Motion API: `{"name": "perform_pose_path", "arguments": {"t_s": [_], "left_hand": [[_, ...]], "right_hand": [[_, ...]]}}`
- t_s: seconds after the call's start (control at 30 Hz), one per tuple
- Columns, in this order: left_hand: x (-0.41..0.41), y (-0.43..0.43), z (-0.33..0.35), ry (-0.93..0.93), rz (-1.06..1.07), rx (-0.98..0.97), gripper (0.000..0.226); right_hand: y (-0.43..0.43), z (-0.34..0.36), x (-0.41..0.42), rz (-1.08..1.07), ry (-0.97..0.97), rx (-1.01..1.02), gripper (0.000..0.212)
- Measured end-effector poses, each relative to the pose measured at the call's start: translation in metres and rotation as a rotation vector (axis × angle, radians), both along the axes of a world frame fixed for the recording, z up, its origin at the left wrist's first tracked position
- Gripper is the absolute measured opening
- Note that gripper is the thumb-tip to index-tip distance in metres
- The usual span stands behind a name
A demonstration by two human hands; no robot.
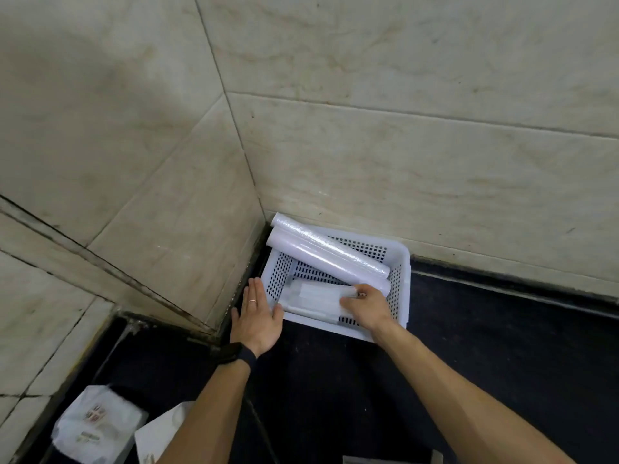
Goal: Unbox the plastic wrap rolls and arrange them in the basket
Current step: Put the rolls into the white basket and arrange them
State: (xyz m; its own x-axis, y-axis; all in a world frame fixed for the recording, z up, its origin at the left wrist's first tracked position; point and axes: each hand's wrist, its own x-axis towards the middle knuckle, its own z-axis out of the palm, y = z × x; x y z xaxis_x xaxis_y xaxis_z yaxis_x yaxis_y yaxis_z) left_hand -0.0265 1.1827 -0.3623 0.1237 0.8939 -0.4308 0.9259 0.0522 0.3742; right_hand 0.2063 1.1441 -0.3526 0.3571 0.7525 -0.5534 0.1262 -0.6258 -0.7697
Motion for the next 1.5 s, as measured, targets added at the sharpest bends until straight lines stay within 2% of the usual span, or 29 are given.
{"name": "perform_pose_path", "arguments": {"t_s": [0.13,0.3,0.43,0.53,0.73,0.97,1.07,1.13,1.2,1.3,1.5], "left_hand": [[0.003,0.001,0.003,0.057,-0.003,0.010,0.076],[0.004,-0.001,0.005,0.033,0.001,0.017,0.077],[0.004,-0.001,0.002,0.028,0.019,0.024,0.077],[0.005,-0.001,0.000,0.036,0.018,0.025,0.077],[0.005,0.000,-0.002,0.041,0.016,0.037,0.077],[0.007,-0.003,-0.005,0.036,0.010,0.088,0.076],[0.006,-0.004,-0.010,0.011,0.025,0.100,0.076],[0.006,-0.004,-0.014,0.002,0.039,0.108,0.076],[0.006,-0.005,-0.017,0.003,0.044,0.120,0.075],[0.006,-0.005,-0.018,0.005,0.043,0.124,0.075],[0.007,-0.006,-0.019,0.023,0.047,0.144,0.075]], "right_hand": [[0.016,-0.007,-0.018,0.120,-0.037,-0.079,0.025],[0.022,-0.009,-0.025,0.439,-0.416,-0.128,0.046],[0.023,-0.011,-0.025,0.597,-0.556,-0.154,0.062],[0.026,-0.011,-0.024,0.658,-0.567,-0.126,0.063],[0.033,-0.011,-0.033,0.805,-0.474,-0.069,0.047],[0.033,-0.006,-0.028,0.818,-0.448,-0.039,0.049],[0.026,-0.003,-0.020,0.686,-0.400,0.068,0.047],[0.025,0.001,-0.010,0.558,-0.398,0.142,0.039],[0.027,0.006,0.000,0.483,-0.488,0.209,0.035],[0.034,0.011,0.011,0.493,-0.717,0.285,0.043],[0.044,0.005,0.008,0.698,-1.006,0.117,0.063]]}}
